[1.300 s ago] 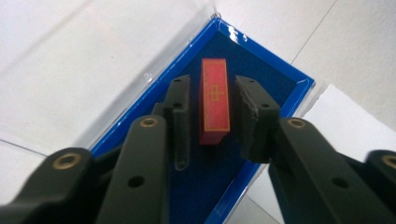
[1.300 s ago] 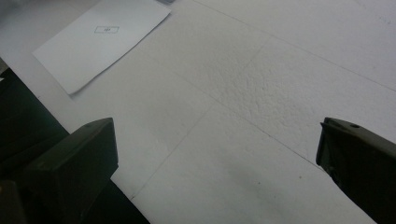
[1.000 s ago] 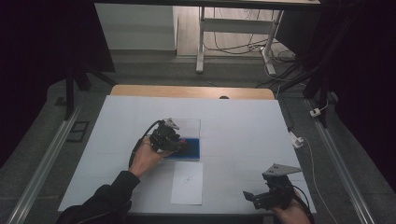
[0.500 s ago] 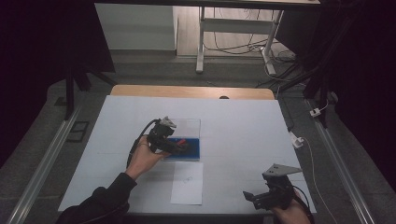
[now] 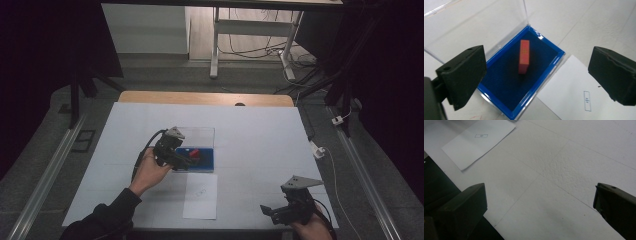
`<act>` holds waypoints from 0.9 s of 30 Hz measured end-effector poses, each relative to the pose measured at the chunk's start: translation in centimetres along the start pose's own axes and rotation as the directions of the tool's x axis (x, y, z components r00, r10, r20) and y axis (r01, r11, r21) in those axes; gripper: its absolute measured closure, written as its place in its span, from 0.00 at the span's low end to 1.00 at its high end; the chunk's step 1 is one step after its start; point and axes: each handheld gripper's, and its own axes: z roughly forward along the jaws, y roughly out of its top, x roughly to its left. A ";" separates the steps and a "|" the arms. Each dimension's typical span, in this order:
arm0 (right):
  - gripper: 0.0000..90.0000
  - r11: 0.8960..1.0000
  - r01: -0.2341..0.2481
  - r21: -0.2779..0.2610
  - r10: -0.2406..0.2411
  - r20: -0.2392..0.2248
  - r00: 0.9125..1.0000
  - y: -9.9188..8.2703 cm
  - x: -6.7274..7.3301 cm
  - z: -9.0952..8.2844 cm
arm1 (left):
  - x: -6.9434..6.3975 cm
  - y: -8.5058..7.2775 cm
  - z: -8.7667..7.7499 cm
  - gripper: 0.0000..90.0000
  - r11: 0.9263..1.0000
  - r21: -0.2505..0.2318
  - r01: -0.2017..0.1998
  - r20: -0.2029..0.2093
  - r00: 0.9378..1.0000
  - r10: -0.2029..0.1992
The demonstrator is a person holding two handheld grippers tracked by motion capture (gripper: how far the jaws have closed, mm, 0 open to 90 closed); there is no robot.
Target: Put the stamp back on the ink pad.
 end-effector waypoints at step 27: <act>0.00 1.000 -0.006 0.003 0.006 -0.006 1.000 0.0 -0.1 0.0 | -1.7 -2.0 -3.7 0.00 0.999 -0.048 -0.015 0.170 0.985 0.023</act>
